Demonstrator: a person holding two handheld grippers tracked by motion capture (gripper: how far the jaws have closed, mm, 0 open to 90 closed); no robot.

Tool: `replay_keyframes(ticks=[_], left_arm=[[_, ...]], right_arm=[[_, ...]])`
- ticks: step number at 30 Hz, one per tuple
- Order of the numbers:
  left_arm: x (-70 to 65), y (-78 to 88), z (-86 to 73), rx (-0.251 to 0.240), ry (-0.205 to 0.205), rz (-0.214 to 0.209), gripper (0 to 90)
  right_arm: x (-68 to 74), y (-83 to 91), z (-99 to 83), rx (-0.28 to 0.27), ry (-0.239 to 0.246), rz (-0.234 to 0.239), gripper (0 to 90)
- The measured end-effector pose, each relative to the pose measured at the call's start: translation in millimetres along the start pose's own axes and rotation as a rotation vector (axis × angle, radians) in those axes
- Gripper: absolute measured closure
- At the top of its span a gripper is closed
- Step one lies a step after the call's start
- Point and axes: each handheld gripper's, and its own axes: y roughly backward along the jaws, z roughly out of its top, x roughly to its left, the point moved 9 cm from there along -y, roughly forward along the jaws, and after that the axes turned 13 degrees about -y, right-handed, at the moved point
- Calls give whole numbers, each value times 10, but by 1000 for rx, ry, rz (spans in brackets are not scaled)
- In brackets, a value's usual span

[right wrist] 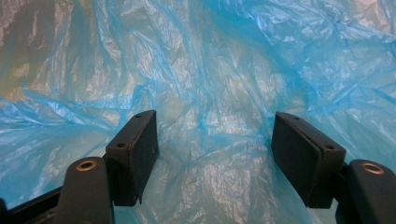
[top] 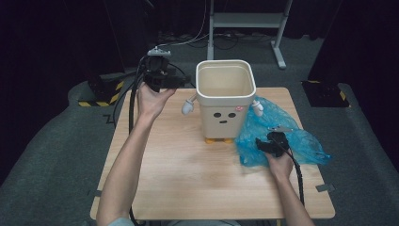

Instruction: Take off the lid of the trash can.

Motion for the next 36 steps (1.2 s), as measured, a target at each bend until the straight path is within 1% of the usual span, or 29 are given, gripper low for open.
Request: replay_keyframes(ticks=[3,4,13,16,18,19,21,23,25,28,32,36], left_arm=[[17,-31,49,-7,4,1,327],[17,-48,64,-11,13,-1,336],[76,-188,170,-15,40,-1,386],[95,-224,188,-9,43,-1,401],[113,-246,208,-18,57,-5,415],[120,-258,218,-20,61,-4,415],[132,-279,233,-15,58,4,416],[141,-304,256,-21,68,8,420],[152,-332,277,-23,68,13,426],[154,-401,287,-5,63,18,440],[128,-492,308,-2,61,5,448],[102,-566,329,13,47,8,480]], right_arm=[[0,0,0,0,0,0,318],[0,0,0,0,0,0,318],[0,0,-1,1,-1,-1,317],[2,0,0,-1,-5,0,317],[0,0,-1,0,-3,-1,317],[2,1,-1,1,-5,-1,317],[2,1,-1,0,-4,-1,317],[2,1,-1,0,-3,-2,317],[2,1,-1,0,-4,-2,317],[2,1,-1,0,-3,-1,317],[3,1,-1,-1,-5,-2,317],[1,2,-1,-1,-1,-4,316]])
